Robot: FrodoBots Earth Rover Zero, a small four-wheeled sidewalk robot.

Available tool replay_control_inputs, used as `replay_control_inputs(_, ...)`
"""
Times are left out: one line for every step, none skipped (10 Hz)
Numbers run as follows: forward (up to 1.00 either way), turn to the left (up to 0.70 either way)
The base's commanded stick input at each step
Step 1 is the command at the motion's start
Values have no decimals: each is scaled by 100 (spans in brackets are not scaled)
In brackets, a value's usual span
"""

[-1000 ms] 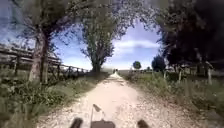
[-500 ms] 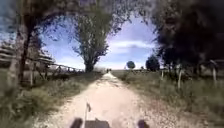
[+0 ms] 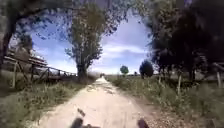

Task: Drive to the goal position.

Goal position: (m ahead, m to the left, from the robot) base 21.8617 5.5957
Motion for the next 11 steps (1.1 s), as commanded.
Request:
replay_control_inputs(100, 0)
replay_control_inputs(100, 0)
replay_control_inputs(100, 0)
replay_control_inputs(100, 0)
replay_control_inputs(100, -36)
replay_control_inputs(100, -11)
replay_control_inputs(100, -1)
replay_control_inputs(100, 0)
replay_control_inputs(100, 0)
replay_control_inputs(100, 0)
replay_control_inputs(100, 0)
